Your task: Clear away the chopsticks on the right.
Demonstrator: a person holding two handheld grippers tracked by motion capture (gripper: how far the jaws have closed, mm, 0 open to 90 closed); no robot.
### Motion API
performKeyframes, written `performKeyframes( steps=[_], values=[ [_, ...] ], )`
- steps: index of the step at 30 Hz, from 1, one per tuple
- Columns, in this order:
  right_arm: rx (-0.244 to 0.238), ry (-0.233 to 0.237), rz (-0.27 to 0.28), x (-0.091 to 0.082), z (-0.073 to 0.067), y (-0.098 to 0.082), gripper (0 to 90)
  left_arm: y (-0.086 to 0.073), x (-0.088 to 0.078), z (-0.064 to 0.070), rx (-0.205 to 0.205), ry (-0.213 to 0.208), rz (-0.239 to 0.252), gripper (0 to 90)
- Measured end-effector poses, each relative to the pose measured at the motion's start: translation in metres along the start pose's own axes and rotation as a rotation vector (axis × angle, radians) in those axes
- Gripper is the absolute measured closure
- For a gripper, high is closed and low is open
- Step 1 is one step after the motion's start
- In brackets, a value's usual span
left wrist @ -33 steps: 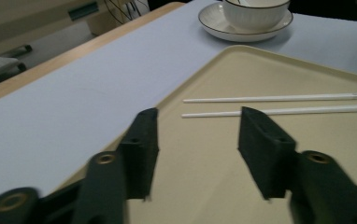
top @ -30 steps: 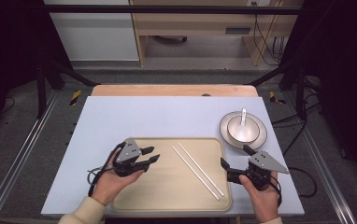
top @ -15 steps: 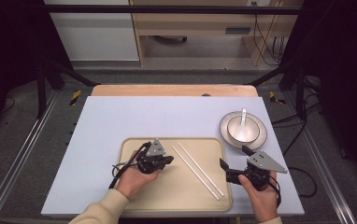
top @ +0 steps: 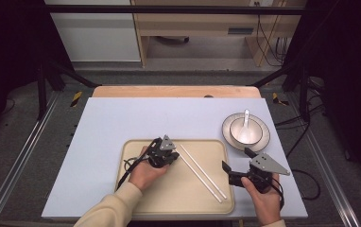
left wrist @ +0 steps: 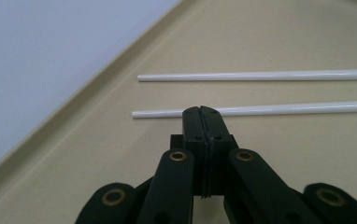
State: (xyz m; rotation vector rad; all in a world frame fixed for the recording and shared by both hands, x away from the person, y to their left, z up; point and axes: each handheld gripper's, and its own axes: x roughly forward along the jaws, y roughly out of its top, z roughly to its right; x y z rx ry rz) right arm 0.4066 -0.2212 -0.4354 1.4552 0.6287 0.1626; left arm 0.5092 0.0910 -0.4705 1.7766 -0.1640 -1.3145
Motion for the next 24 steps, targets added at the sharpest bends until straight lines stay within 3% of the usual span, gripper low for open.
performKeyframes(
  steps=[7,14,24],
  values=[
    [0.004,-0.006,-0.015,0.0,0.001,-0.003,6.6,0.005,0.012,-0.01,-0.012,0.001,0.019,89.5],
    [0.009,-0.014,-0.026,-0.005,0.001,-0.006,7.1,0.018,0.026,-0.012,0.008,-0.022,0.028,89.6],
    [0.015,-0.013,-0.04,-0.005,0.002,-0.009,7.4,0.042,0.048,-0.002,0.027,-0.065,0.037,89.5]
  ],
)
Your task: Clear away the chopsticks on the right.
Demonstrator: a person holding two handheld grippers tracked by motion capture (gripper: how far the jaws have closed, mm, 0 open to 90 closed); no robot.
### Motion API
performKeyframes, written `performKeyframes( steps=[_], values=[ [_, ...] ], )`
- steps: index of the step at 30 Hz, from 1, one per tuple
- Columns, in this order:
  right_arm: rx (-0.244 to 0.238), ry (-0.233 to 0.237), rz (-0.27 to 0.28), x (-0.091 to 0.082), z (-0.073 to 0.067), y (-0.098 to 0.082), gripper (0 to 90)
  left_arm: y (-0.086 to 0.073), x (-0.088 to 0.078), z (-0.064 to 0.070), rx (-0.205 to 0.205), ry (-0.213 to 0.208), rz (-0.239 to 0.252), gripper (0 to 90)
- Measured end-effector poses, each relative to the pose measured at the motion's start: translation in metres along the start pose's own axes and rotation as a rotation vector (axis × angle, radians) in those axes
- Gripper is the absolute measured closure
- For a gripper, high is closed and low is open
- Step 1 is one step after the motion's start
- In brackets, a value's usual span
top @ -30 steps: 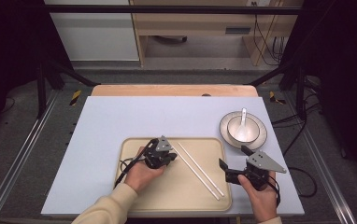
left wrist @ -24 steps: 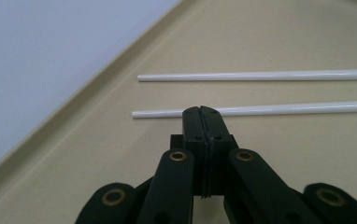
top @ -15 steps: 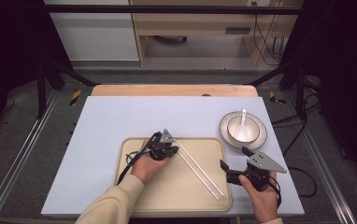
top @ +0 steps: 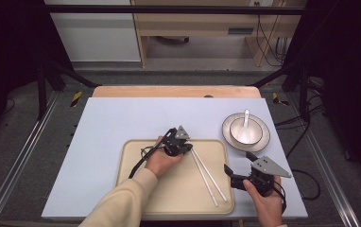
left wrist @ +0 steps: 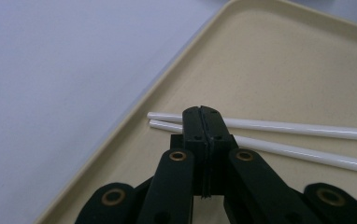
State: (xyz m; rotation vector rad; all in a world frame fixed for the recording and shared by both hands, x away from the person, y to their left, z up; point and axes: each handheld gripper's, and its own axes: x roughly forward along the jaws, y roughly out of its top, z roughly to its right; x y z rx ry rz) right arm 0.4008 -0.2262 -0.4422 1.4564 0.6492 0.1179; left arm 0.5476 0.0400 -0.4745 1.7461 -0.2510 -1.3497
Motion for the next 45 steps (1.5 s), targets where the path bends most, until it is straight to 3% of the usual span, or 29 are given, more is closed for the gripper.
performKeyframes(
  steps=[11,21,31,38,45],
  values=[
    [0.004,-0.001,-0.012,0.001,0.0,0.0,7.7,0.018,0.021,0.02,0.072,-0.04,-0.02,89.4],
    [0.009,-0.007,-0.009,0.0,0.002,0.0,7.8,0.025,0.03,0.028,0.085,-0.068,-0.009,89.3],
    [0.021,-0.027,-0.008,-0.002,0.004,0.0,8.1,0.031,0.037,0.047,0.109,-0.104,-0.001,89.2],
    [0.026,-0.033,-0.002,-0.004,0.004,0.0,8.3,0.029,0.027,0.049,0.119,-0.101,0.016,89.0],
    [0.028,-0.03,0.003,-0.006,0.005,0.0,8.3,0.015,0.0,0.045,0.139,-0.096,0.056,86.0]
  ],
)
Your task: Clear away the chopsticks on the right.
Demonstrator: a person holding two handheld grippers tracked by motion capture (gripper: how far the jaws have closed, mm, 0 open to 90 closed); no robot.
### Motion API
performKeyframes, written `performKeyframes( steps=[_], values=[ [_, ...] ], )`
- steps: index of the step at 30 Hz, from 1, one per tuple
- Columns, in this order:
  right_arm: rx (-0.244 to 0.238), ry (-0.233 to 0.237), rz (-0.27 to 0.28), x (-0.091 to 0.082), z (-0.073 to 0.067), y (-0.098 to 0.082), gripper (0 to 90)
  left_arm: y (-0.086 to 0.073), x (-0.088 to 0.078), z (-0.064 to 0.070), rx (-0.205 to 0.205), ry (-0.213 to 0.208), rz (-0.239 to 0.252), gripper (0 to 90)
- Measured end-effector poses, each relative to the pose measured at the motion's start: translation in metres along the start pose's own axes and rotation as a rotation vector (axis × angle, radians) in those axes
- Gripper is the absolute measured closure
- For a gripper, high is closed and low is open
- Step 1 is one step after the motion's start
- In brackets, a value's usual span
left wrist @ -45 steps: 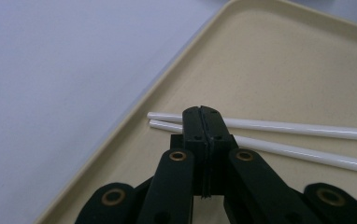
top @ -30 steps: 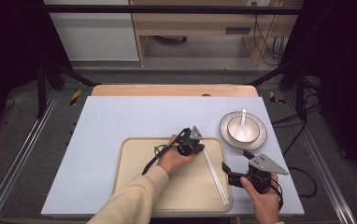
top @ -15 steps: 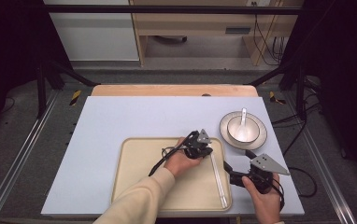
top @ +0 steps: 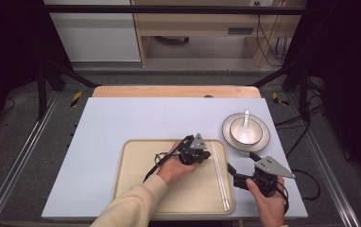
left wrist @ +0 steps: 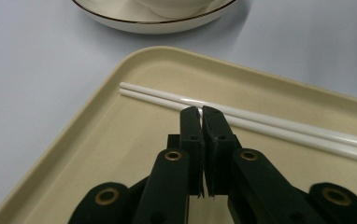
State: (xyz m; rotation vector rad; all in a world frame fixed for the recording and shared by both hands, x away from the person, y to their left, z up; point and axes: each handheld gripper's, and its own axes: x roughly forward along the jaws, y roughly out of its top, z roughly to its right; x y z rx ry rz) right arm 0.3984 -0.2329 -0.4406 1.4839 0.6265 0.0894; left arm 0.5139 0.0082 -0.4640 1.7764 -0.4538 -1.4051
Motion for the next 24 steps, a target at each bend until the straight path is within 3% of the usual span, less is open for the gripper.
performKeyframes(
  steps=[4,7,10,13,18,24],
  values=[
    [0.002,-0.006,0.021,0.0,0.001,-0.002,9.3,-0.01,-0.017,0.0,0.016,0.03,0.023,71.5],
    [-0.009,-0.004,0.039,0.0,0.001,-0.003,10.0,-0.019,-0.03,0.001,-0.007,0.047,0.073,56.2],
    [-0.023,-0.002,0.057,-0.001,0.001,-0.004,9.4,-0.027,-0.046,0.002,0.0,0.087,0.101,43.9],
    [-0.023,-0.003,0.067,-0.002,0.001,-0.006,9.1,-0.036,-0.06,0.0,-0.028,0.107,0.14,33.0],
    [-0.028,-0.012,0.073,-0.003,0.002,-0.007,8.6,-0.049,-0.083,-0.008,-0.071,0.139,0.189,21.6],
    [-0.029,-0.012,0.061,-0.002,0.004,-0.008,8.1,-0.064,-0.103,-0.017,-0.125,0.17,0.236,16.2]
  ],
)
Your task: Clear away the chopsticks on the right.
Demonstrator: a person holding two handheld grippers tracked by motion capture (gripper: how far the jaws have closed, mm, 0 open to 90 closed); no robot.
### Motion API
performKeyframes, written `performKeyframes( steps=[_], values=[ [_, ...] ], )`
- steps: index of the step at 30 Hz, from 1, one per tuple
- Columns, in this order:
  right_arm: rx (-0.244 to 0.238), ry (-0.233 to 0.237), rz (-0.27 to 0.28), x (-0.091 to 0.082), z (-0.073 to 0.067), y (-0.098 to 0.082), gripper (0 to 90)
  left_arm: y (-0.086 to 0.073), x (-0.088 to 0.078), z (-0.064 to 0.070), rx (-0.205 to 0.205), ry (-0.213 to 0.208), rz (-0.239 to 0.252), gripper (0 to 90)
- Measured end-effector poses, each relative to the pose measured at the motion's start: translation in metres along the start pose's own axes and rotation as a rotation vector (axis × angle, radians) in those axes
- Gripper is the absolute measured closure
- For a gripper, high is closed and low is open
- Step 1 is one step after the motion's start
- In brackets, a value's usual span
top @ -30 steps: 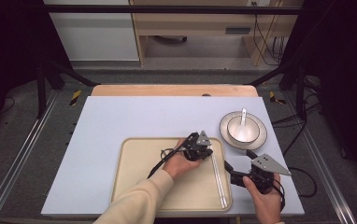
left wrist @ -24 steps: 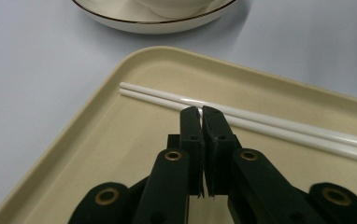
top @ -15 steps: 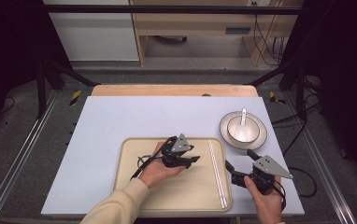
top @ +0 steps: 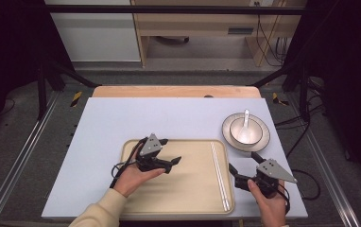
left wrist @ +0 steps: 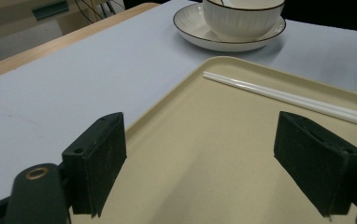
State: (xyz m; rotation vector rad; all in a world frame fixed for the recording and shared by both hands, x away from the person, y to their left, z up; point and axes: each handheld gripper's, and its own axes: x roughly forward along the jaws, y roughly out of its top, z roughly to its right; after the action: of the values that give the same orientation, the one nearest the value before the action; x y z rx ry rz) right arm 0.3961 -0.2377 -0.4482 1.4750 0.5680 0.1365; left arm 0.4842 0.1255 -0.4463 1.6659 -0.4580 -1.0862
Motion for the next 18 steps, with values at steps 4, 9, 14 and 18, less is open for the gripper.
performKeyframes(
  steps=[4,9,14,18],
  values=[
    [0.002,0.001,0.0,0.0,0.0,0.0,7.6,-0.005,-0.013,-0.008,-0.012,0.013,0.012,14.2],
    [-0.001,0.001,-0.003,-0.001,0.001,-0.001,7.4,-0.012,-0.031,-0.021,-0.025,0.033,0.033,11.7],
    [0.005,0.0,-0.003,-0.001,0.002,-0.001,7.3,-0.02,-0.05,-0.032,-0.025,0.06,0.045,10.0],
    [0.003,0.0,-0.002,0.0,0.002,-0.002,7.0,-0.028,-0.067,-0.04,-0.035,0.089,0.062,8.8]
  ],
)
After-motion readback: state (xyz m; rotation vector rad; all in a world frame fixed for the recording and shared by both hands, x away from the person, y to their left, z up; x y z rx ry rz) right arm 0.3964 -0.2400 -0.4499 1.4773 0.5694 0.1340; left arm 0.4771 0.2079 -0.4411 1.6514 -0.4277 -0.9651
